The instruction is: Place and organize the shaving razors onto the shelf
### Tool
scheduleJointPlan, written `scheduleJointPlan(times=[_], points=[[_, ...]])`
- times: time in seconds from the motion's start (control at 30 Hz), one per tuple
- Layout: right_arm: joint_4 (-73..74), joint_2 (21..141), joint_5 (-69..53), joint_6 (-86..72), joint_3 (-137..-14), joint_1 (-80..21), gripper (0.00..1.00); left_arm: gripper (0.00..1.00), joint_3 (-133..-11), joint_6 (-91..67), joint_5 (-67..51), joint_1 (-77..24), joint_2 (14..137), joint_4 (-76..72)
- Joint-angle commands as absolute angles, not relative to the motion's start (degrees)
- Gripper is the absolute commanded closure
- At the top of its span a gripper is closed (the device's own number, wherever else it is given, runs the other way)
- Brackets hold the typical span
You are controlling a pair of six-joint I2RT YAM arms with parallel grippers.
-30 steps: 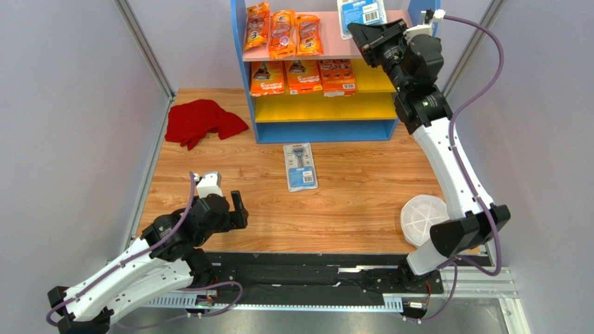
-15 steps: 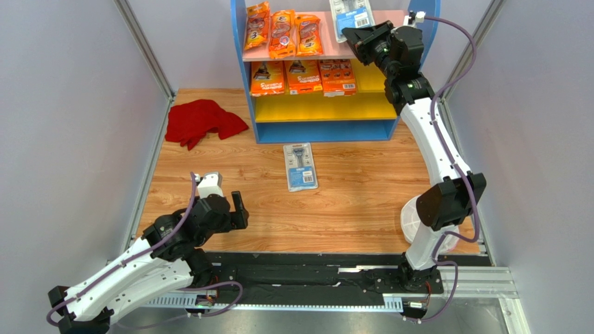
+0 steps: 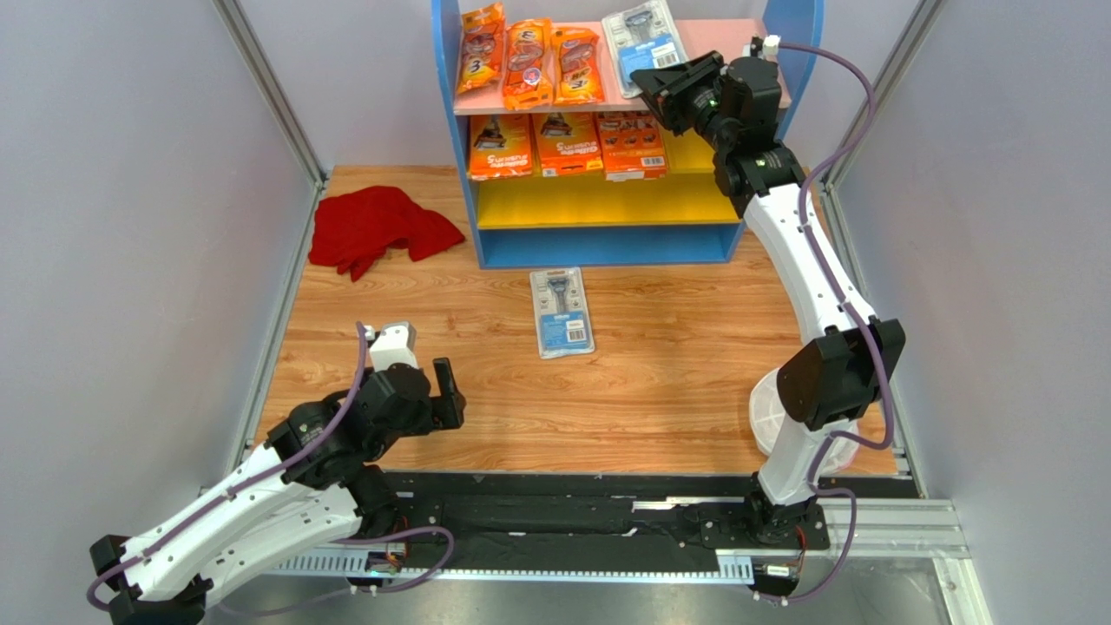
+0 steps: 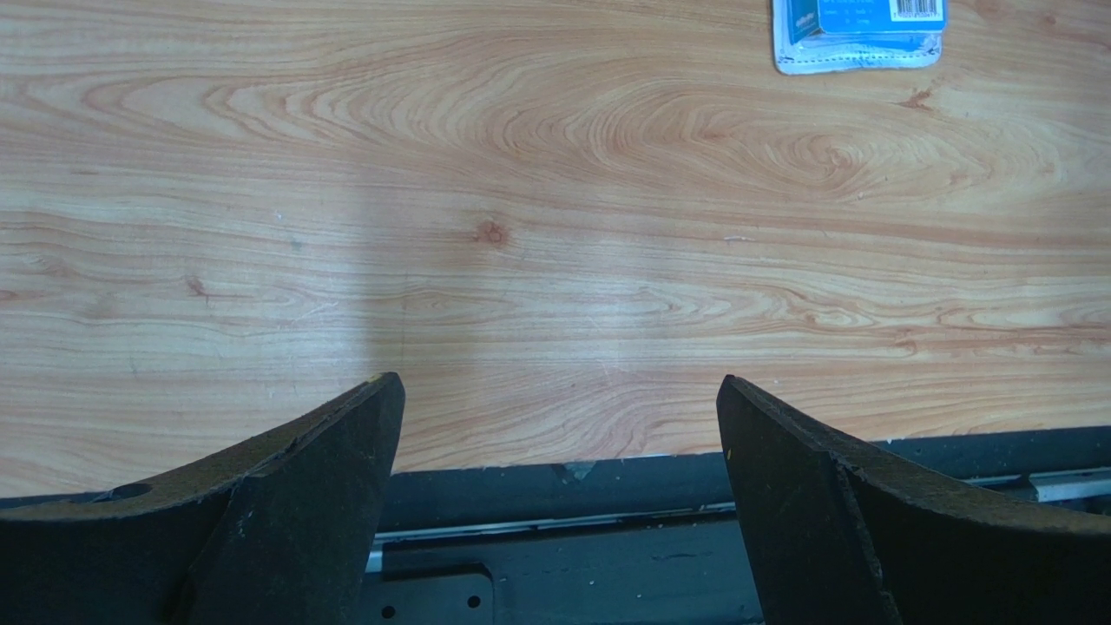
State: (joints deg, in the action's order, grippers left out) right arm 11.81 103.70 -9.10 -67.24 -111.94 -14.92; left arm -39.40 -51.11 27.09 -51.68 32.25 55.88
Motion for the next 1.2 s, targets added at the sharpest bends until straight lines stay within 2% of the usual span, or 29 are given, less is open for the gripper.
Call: scheduleJointPlan(times=[0.0,0.03,0.13,0.37,0.63,1.17], points=[[12.30,100.28,-10.72,-65.92,-110.74,-15.29,0.70,0.01,-39.38,-50.80,27.16,-51.77,31.99,54.40],[13.35,100.11,-10.81,-65.92,-110.57,-15.29,0.61,0.01,-39.29,-50.71,26.98,-51.77,31.91,53.97],[14.59,99.15,-11.34,-64.87,-109.96,-15.38,0.53,0.01,-39.20,-49.92,26.10,-51.77,31.90,53.44],[13.97,94.13,-10.37,-64.07,-103.01,-15.38,0.41,0.01,-39.20,-49.66,25.84,-51.77,31.64,53.26],[17.49,97.38,-14.94,-63.63,-107.39,-15.38,0.40,0.01,-39.02,-49.31,25.31,-51.77,31.55,52.91],[15.03,103.09,-20.48,-66.09,-113.03,-15.82,0.39,0.01,-38.50,-49.40,25.31,-51.77,31.55,52.38]])
